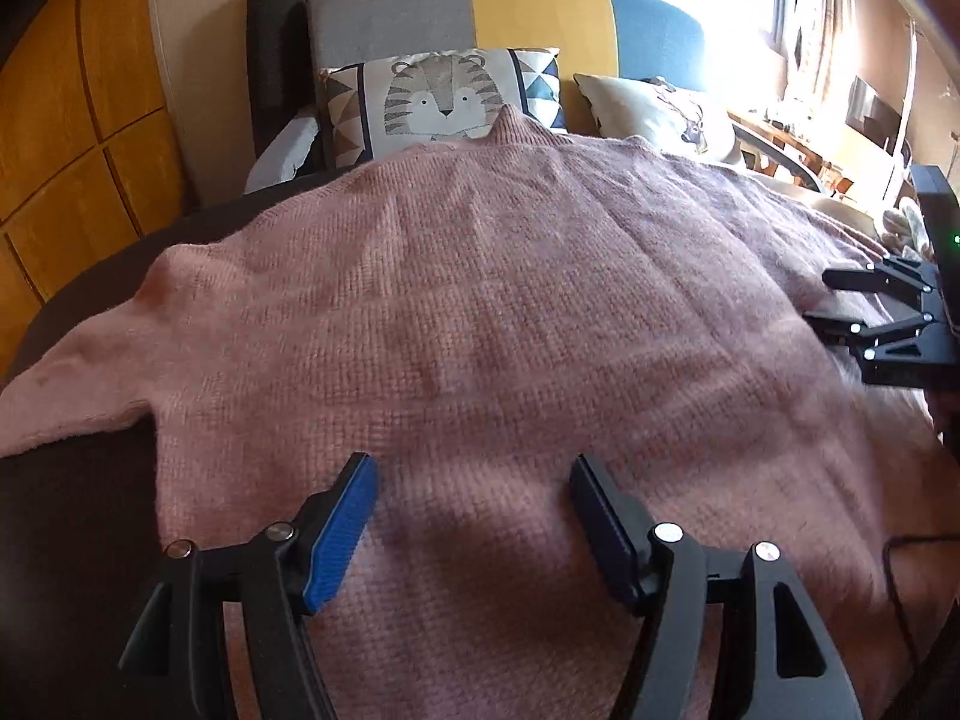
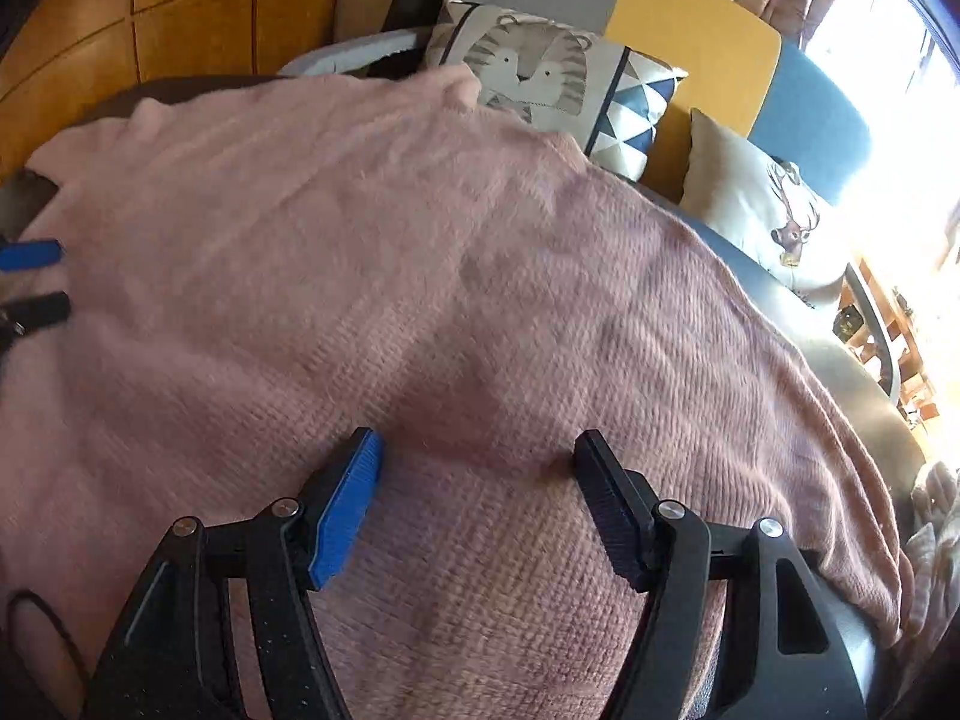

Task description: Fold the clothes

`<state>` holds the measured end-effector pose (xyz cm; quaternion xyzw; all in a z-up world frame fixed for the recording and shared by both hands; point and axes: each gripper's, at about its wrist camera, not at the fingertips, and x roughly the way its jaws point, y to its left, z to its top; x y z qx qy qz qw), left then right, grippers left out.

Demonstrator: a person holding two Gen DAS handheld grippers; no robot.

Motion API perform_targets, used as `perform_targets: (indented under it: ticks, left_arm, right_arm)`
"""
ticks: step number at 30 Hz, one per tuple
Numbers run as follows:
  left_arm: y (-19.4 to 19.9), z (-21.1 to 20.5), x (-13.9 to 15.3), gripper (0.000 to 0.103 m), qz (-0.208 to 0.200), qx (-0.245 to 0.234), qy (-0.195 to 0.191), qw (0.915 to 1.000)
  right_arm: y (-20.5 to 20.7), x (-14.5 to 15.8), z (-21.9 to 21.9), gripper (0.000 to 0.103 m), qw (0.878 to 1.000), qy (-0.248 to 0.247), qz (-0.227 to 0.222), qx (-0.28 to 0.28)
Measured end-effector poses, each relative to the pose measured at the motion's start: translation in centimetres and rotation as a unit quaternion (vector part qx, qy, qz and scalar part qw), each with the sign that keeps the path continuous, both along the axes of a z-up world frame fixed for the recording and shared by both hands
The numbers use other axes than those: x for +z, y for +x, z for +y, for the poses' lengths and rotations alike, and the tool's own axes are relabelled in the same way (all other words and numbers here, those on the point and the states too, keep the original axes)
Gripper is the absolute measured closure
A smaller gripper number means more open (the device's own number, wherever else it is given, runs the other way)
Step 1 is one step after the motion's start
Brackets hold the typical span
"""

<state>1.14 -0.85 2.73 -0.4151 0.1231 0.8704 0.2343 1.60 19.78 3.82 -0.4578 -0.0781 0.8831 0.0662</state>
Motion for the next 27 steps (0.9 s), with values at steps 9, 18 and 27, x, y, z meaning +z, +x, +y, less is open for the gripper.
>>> perform_targets:
  ticks: [9, 18, 27]
  left_arm:
    - [1.7, 0.7, 0.3, 0.035, -0.01, -0.035, 0.024, 0.999]
    - [3.9, 3.7, 1.0, 0.035, -0.005, -0.068, 0.025, 0.9974]
    - [4.8, 1.2, 0.4, 0.033, 0.001, -0.105, 0.036, 0.9938]
  right_arm:
    - [1.0, 1.3, 1.3, 0.028, 0.999, -0.039, 0.007, -0.03]
    - [4.9, 3.1, -9.8, 0.059, 0.989, -0.08, -0.007, 0.126]
    - [8.3, 0.6, -8.6, 0.054, 0.986, -0.131, -0.028, 0.103]
